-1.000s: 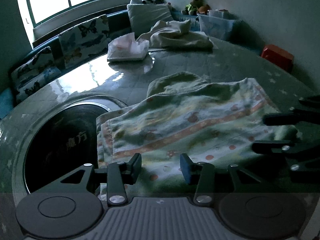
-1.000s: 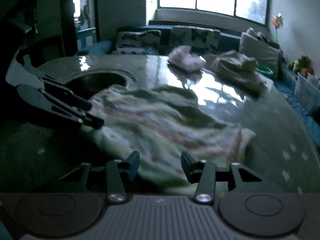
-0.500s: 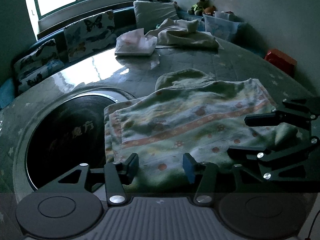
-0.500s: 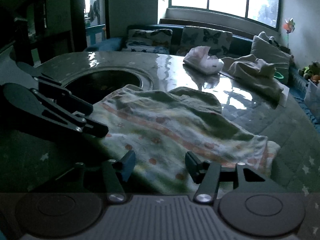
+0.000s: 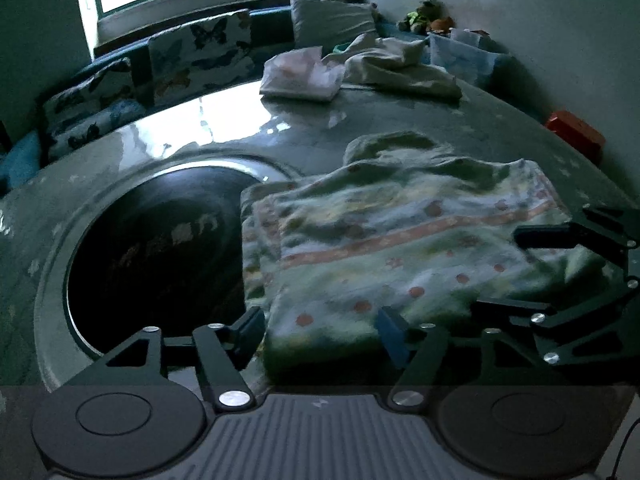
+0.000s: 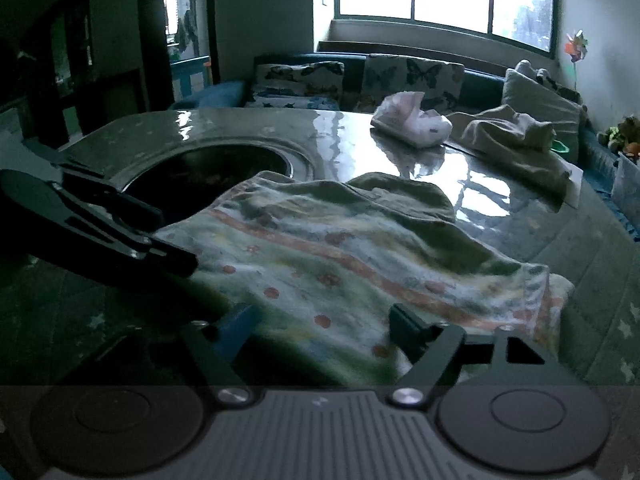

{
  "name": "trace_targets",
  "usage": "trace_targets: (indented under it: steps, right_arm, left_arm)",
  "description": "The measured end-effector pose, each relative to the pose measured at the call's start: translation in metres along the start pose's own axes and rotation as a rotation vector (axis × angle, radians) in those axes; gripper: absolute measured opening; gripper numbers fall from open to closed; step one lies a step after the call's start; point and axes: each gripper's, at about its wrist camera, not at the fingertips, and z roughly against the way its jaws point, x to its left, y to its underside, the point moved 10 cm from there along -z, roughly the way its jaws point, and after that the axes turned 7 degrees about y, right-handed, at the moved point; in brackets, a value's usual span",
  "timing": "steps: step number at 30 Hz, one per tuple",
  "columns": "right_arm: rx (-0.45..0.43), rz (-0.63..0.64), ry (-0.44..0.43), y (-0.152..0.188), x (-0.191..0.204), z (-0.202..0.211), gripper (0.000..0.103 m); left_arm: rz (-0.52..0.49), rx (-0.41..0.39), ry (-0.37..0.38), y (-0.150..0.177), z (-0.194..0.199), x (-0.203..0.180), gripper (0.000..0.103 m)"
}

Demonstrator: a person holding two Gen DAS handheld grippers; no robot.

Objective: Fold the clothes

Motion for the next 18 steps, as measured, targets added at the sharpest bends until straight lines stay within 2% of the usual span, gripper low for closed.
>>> trace_targets:
  steps: [3,11,18]
  right_arm:
    - [-0.001,-0.006,0.002,0.003,0.0,-0.001,0.086]
    - [-0.009,0.026,0.01,0.006,0.007,-0.005,0.103]
    - [-0.016,0.057,0.031,0.01,0.011,-0.008,0.103]
  left_arm:
    - [0.024,0.001,0.004,0.004,0.001,0.005,0.069]
    - [0.065,0.01,-0.001,0.014,0.007,0.019,0.073]
    - [0.083,0.039,-0.02,0.025,0.006,0.029,0.08]
